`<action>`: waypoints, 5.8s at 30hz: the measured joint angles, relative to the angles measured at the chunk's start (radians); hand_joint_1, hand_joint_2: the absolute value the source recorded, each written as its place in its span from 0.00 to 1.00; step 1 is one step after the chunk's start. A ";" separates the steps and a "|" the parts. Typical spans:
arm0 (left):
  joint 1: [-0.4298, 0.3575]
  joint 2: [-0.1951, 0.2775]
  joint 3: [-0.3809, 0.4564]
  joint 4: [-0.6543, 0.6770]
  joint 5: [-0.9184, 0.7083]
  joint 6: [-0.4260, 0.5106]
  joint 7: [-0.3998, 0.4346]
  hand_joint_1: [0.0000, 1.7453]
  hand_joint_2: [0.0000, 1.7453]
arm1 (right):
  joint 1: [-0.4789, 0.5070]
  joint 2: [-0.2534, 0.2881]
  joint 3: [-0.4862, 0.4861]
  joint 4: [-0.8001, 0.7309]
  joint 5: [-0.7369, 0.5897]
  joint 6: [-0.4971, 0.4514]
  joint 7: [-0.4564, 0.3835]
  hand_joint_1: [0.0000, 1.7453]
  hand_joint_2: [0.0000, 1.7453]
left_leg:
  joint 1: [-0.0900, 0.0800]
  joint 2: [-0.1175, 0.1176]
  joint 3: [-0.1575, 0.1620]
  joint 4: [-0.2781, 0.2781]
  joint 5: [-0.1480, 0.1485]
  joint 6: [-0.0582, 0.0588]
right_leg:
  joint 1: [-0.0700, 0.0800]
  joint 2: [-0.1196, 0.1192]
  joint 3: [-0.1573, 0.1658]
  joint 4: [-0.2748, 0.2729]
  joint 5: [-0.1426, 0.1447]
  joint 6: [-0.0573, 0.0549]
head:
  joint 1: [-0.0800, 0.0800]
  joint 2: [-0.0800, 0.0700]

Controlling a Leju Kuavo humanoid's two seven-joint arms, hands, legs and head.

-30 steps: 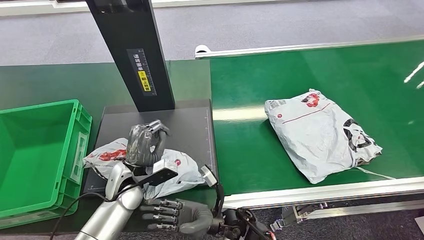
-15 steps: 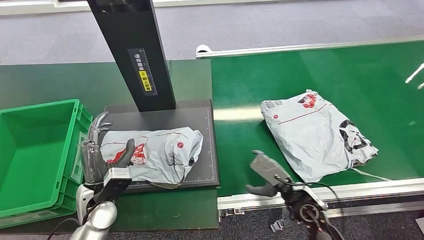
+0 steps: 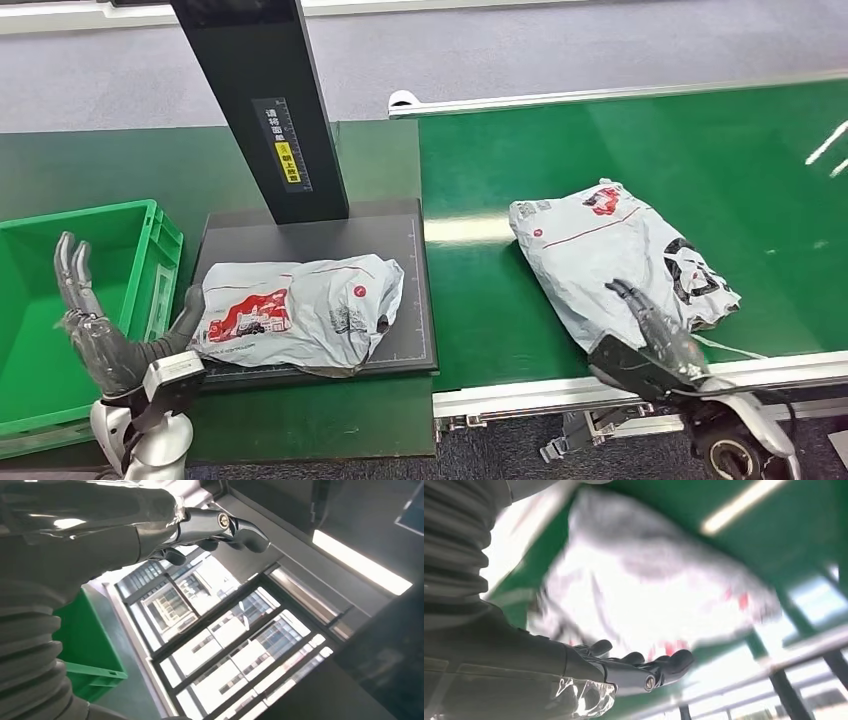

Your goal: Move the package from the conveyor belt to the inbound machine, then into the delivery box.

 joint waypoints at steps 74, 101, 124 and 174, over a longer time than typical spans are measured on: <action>-0.211 0.041 -0.107 -0.277 -0.287 0.002 -0.026 1.00 1.00 | -0.037 0.306 -0.014 0.268 -0.674 0.081 -0.352 0.00 1.00 | 0.001 -0.006 0.002 0.000 -0.001 -0.001 | 0.001 -0.005 0.002 0.001 -0.004 -0.001 | 0.000 0.000; -0.220 0.229 0.154 0.324 -0.627 -0.372 0.847 1.00 1.00 | -0.008 0.384 -0.016 0.224 -0.482 0.149 -0.288 0.00 1.00 | 0.001 0.000 0.004 -0.001 -0.002 -0.003 | 0.002 0.001 0.001 0.001 -0.004 -0.002 | 0.000 0.000; -0.261 0.073 0.528 -0.028 -0.353 -0.008 0.156 0.00 1.00 | 0.002 0.388 -0.013 0.233 -0.473 0.145 -0.289 0.00 1.00 | 0.003 -0.001 0.004 0.000 -0.003 -0.004 | 0.003 0.000 0.001 0.001 -0.004 -0.003 | 0.000 0.000; -0.139 0.099 -0.317 0.123 0.821 -0.918 0.146 0.00 1.00 | -0.104 0.368 0.033 0.287 -0.548 0.185 -0.403 0.00 1.00 | 0.000 -0.001 0.005 0.000 -0.002 -0.002 | 0.000 0.000 0.003 0.000 -0.002 -0.001 | 0.001 0.000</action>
